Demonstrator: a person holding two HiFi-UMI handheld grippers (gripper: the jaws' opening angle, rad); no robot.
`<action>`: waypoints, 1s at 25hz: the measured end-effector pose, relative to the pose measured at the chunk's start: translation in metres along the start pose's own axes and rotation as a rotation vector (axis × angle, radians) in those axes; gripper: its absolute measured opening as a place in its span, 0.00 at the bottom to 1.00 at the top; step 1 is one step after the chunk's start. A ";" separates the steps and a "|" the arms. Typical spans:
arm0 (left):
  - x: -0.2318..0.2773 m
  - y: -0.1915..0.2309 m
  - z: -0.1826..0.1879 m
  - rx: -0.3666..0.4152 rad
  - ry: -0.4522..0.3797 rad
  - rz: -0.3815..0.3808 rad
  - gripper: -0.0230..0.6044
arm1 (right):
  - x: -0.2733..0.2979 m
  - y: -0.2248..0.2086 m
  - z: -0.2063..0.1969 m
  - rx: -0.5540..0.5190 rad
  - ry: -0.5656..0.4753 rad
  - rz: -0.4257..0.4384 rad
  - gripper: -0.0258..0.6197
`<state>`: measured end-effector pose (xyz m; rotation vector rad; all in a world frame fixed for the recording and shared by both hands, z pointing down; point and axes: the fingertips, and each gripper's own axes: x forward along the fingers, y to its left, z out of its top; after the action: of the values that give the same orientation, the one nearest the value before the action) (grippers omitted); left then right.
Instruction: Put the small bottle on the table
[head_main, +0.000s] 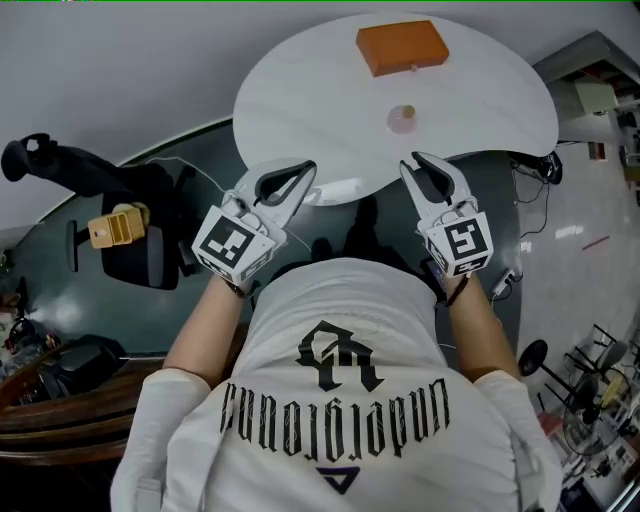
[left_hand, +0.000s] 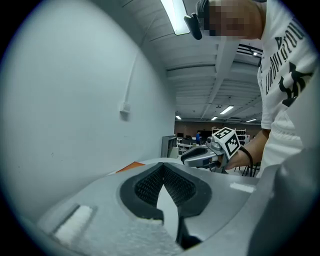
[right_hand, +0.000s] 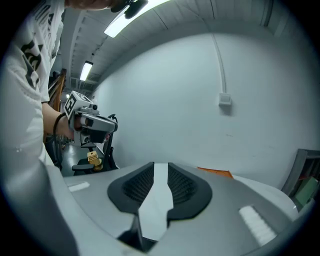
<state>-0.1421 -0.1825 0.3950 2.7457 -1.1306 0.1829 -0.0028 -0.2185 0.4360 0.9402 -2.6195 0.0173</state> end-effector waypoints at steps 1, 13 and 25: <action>-0.005 -0.001 0.006 0.008 -0.011 -0.003 0.05 | -0.003 0.004 0.005 0.000 -0.008 -0.003 0.17; -0.040 -0.014 0.040 0.017 -0.079 -0.036 0.05 | -0.037 0.026 0.047 0.010 -0.079 -0.080 0.05; -0.059 -0.018 0.050 0.010 -0.095 -0.050 0.05 | -0.061 0.049 0.072 0.000 -0.100 -0.056 0.04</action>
<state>-0.1684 -0.1397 0.3337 2.8154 -1.0846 0.0526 -0.0128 -0.1521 0.3537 1.0395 -2.6827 -0.0451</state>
